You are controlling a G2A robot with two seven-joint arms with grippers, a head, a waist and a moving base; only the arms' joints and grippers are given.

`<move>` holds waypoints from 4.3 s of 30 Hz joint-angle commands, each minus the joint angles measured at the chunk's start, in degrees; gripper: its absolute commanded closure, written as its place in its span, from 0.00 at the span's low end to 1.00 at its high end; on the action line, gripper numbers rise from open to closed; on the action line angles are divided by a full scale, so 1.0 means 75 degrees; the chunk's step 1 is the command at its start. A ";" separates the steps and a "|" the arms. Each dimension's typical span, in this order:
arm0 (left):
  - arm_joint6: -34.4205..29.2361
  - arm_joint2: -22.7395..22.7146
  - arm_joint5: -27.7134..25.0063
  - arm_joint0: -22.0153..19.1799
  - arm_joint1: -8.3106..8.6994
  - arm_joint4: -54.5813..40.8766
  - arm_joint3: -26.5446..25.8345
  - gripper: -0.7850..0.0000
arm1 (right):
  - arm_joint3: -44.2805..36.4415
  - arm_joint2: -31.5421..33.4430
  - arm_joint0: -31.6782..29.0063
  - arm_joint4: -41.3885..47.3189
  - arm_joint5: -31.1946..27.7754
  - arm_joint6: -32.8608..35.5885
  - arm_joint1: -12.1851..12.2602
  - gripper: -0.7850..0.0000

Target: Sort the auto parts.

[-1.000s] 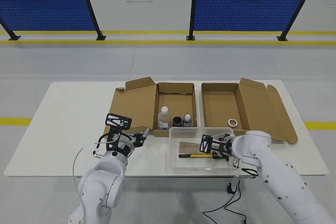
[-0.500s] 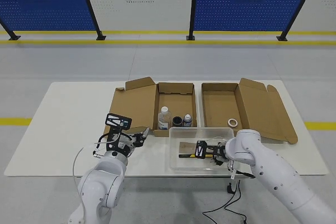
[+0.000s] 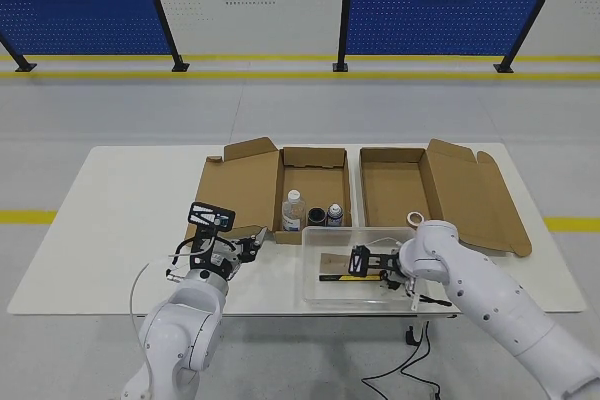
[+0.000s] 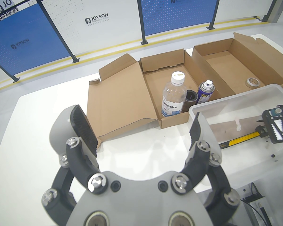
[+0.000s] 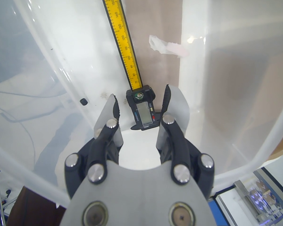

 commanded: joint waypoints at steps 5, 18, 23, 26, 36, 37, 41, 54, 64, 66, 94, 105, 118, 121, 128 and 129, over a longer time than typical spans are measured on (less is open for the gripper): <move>0.0000 0.0000 0.0000 0.0000 0.0000 0.0000 0.0000 0.00 | 0.0271 -0.0308 0.0219 0.0052 0.0037 0.0037 -0.0064 0.52; 0.0000 0.0000 0.0000 0.0000 0.0000 0.0000 0.0000 0.00 | 0.0826 -0.0726 0.0499 0.0086 -0.0029 -0.0029 -0.0243 0.60; 0.0000 0.0000 0.0000 0.0000 0.0000 0.0000 0.0000 0.00 | 0.0978 -0.0877 0.0567 0.0085 -0.0053 -0.0053 -0.0304 0.70; 0.0000 0.0000 0.0000 0.0000 0.0000 0.0000 0.0000 0.00 | 0.1051 -0.0918 0.0594 0.0126 -0.0059 -0.0066 -0.0336 0.90; 0.0000 0.0000 0.0000 0.0000 0.0000 0.0000 0.0000 0.00 | 0.0506 -0.0396 0.0508 0.0579 -0.0052 -0.0159 -0.0178 1.00; 0.0000 0.0000 0.0000 0.0000 0.0000 0.0000 0.0000 0.00 | 0.0365 -0.0301 0.0466 0.0629 -0.0051 -0.0156 -0.0135 1.00; 0.0000 0.0000 0.0000 0.0000 0.0000 0.0000 0.0000 0.00 | -0.0239 0.0175 0.0196 0.0849 0.0046 -0.0149 0.0077 1.00; 0.0000 0.0000 0.0000 0.0000 0.0000 0.0000 0.0000 0.00 | -0.1803 0.2498 -0.0960 0.2697 0.0803 -0.0762 0.0762 1.00; 0.0000 0.0000 0.0000 0.0000 0.0000 0.0000 0.0000 0.00 | -0.2026 0.2997 -0.1329 0.3415 0.1118 -0.1049 0.0864 1.00; 0.0000 0.0000 0.0000 0.0000 0.0000 0.0000 0.0000 0.00 | -0.2043 0.3024 -0.1368 0.3416 0.1169 -0.1106 0.0870 1.00; 0.0000 0.0000 0.0000 0.0000 0.0000 0.0000 0.0000 0.00 | 0.3307 0.1350 0.0973 0.4273 0.5771 -0.3753 -0.0619 1.00; 0.0000 0.0000 0.0000 0.0000 0.0000 0.0000 0.0000 0.00 | 0.4914 0.0809 0.1471 0.5001 0.5590 -0.3836 -0.1280 0.78; 0.0000 0.0000 0.0000 0.0000 0.0000 0.0000 0.0000 0.00 | 0.5488 0.1056 0.1805 0.5171 0.4403 -0.4157 -0.1451 0.00; 0.0000 0.0000 0.0000 0.0000 0.0000 0.0000 0.0000 0.00 | 0.5365 0.1397 0.1809 0.5164 0.4093 -0.4594 -0.1326 0.00; 0.0000 0.0000 0.0000 0.0000 0.0000 0.0000 0.0000 0.00 | 0.3703 0.2842 0.1255 0.4454 0.3650 -0.5738 -0.0640 0.00; 0.0000 0.0000 0.0000 0.0000 0.0000 0.0000 0.0000 0.00 | 0.3301 0.3094 0.1016 0.4225 0.3696 -0.5836 -0.0517 0.00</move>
